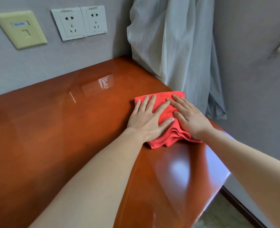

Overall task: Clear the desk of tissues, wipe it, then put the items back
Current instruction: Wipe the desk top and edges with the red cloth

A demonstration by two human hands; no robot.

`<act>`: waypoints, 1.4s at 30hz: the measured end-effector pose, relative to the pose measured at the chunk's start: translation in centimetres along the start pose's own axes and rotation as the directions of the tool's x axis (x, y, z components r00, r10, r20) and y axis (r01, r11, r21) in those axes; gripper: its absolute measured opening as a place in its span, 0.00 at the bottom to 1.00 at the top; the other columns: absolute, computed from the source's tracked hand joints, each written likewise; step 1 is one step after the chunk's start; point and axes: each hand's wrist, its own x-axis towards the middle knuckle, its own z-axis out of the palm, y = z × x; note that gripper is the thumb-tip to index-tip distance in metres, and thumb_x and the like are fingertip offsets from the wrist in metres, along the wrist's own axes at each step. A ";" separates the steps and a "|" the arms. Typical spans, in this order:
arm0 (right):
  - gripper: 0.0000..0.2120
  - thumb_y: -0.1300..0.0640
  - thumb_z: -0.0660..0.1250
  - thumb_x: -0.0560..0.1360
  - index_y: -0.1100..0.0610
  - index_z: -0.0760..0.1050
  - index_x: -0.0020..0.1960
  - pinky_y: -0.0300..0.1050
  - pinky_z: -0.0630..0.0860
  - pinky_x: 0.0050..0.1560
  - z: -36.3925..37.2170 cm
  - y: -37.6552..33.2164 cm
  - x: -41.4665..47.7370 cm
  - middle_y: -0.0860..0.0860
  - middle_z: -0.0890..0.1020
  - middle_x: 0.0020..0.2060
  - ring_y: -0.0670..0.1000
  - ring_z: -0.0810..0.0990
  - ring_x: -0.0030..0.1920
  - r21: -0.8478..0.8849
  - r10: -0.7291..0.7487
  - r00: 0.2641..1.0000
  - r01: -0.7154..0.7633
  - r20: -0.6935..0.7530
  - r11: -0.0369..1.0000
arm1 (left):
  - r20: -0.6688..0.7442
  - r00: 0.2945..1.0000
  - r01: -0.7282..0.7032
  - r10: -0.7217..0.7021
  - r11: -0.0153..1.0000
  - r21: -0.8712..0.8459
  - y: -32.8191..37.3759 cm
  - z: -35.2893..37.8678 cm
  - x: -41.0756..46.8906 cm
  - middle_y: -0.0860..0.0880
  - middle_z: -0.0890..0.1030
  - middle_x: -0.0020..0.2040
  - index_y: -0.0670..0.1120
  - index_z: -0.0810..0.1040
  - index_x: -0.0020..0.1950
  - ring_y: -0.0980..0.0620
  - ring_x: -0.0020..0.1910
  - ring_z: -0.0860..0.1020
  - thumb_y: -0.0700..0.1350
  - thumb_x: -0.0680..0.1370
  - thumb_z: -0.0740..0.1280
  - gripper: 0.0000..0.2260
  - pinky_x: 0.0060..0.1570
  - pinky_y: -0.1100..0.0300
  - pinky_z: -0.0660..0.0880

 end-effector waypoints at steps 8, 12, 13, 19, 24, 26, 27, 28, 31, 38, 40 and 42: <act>0.27 0.42 0.45 0.78 0.39 0.53 0.77 0.50 0.47 0.78 0.6 -0.7 -8.0 0.41 0.53 0.78 0.46 0.48 0.78 -0.001 0.127 0.991 -0.127 -0.046 0.992 | 0.029 0.994 -0.108 0.108 0.994 -0.007 3.7 0.8 -4.6 0.45 0.44 0.81 0.57 0.42 0.80 0.45 0.80 0.41 0.67 0.80 0.43 0.32 0.77 0.44 0.40; 0.24 0.51 0.50 0.83 0.39 0.53 0.77 0.48 0.45 0.78 1.7 -2.4 -10.6 0.41 0.52 0.78 0.45 0.46 0.78 -0.002 0.192 0.977 -0.193 -0.092 0.981 | 0.024 0.991 -0.129 0.129 0.992 0.005 4.0 0.9 -6.9 0.46 0.44 0.81 0.47 0.40 0.81 0.48 0.80 0.42 0.67 0.79 0.42 0.37 0.78 0.47 0.41; 0.24 0.51 0.50 0.83 0.39 0.53 0.77 0.48 0.44 0.78 1.9 -3.0 -11.4 0.42 0.52 0.78 0.45 0.46 0.78 0.005 0.206 0.973 -0.207 -0.102 0.978 | 0.025 0.990 -0.139 0.139 0.990 0.012 4.0 0.9 -7.6 0.46 0.44 0.81 0.45 0.41 0.81 0.48 0.80 0.42 0.67 0.79 0.43 0.38 0.78 0.48 0.41; 0.24 0.50 0.49 0.83 0.40 0.51 0.78 0.49 0.43 0.77 3.8 -8.3 -15.7 0.42 0.51 0.79 0.45 0.45 0.78 0.001 0.279 0.949 -0.282 -0.150 0.960 | 0.072 0.976 -0.208 0.206 0.978 0.031 2.5 0.0 -13.3 0.46 0.42 0.81 0.43 0.40 0.81 0.49 0.80 0.40 0.67 0.79 0.40 0.38 0.78 0.49 0.42; 0.25 0.49 0.48 0.83 0.41 0.49 0.79 0.50 0.41 0.77 6.3 -14.8 -16.8 0.43 0.49 0.79 0.46 0.43 0.79 -0.005 0.265 0.953 -0.268 -0.145 0.963 | 0.090 0.975 -0.205 0.201 0.978 0.042 -2.1 -1.1 -18.8 0.47 0.42 0.81 0.44 0.40 0.81 0.50 0.80 0.40 0.70 0.72 0.33 0.43 0.78 0.51 0.43; 0.25 0.48 0.47 0.83 0.41 0.48 0.79 0.51 0.40 0.77 7.4 -17.6 -16.7 0.43 0.48 0.79 0.46 0.42 0.79 -0.002 0.235 0.964 -0.237 -0.127 0.972 | 0.086 0.982 -0.174 0.170 0.984 0.043 -4.4 -1.5 -21.2 0.48 0.41 0.81 0.45 0.39 0.81 0.51 0.79 0.39 0.69 0.74 0.36 0.41 0.78 0.51 0.43; 0.25 0.48 0.47 0.83 0.41 0.48 0.79 0.51 0.39 0.77 7.9 -18.9 -16.7 0.43 0.48 0.79 0.46 0.42 0.79 -0.002 0.219 0.969 -0.221 -0.115 0.975 | 0.085 0.984 -0.159 0.155 0.986 0.041 -5.5 -1.7 -22.3 0.48 0.41 0.81 0.45 0.39 0.81 0.52 0.79 0.39 0.69 0.75 0.37 0.41 0.78 0.52 0.43; 0.25 0.48 0.47 0.83 0.41 0.48 0.79 0.51 0.39 0.77 8.6 -20.5 -16.5 0.43 0.47 0.79 0.46 0.41 0.78 -0.004 0.198 0.975 -0.200 -0.101 0.980 | 0.081 0.988 -0.138 0.134 0.989 0.044 -6.8 -2.0 -23.7 0.48 0.41 0.81 0.45 0.39 0.81 0.52 0.79 0.39 0.68 0.75 0.38 0.40 0.78 0.52 0.42; 0.25 0.48 0.47 0.83 0.41 0.47 0.79 0.51 0.39 0.77 10.5 -25.1 -15.9 0.42 0.47 0.79 0.46 0.41 0.78 -0.014 0.136 0.988 -0.138 -0.068 0.990 | 0.060 0.996 -0.075 0.071 0.995 0.059 -10.8 -2.7 -27.5 0.49 0.41 0.81 0.46 0.39 0.81 0.53 0.79 0.39 0.69 0.76 0.38 0.40 0.78 0.53 0.43; 0.25 0.48 0.48 0.83 0.41 0.46 0.79 0.53 0.39 0.77 12.4 -30.9 -13.2 0.43 0.46 0.79 0.47 0.40 0.78 -0.014 0.027 1.000 -0.027 0.014 1.000 | 0.046 0.998 0.036 -0.040 0.997 0.073 -16.9 -3.8 -31.3 0.51 0.40 0.81 0.47 0.39 0.81 0.54 0.79 0.38 0.68 0.77 0.39 0.38 0.78 0.54 0.42; 0.25 0.48 0.48 0.83 0.40 0.47 0.79 0.52 0.39 0.77 12.5 -30.9 -12.3 0.42 0.46 0.79 0.46 0.40 0.78 -0.020 0.018 1.000 -0.017 0.023 1.000 | 0.045 0.997 0.054 -0.057 0.996 0.064 -17.4 -3.7 -30.9 0.51 0.40 0.81 0.47 0.39 0.81 0.54 0.79 0.39 0.67 0.79 0.41 0.36 0.78 0.54 0.42; 0.25 0.48 0.48 0.83 0.40 0.46 0.79 0.52 0.39 0.77 12.7 -31.1 -11.1 0.42 0.46 0.79 0.46 0.40 0.78 -0.027 0.001 1.000 0.000 0.031 1.000 | 0.042 0.997 0.066 -0.069 0.996 0.065 -18.3 -3.8 -30.4 0.51 0.40 0.81 0.47 0.39 0.81 0.54 0.79 0.39 0.66 0.80 0.42 0.35 0.78 0.55 0.41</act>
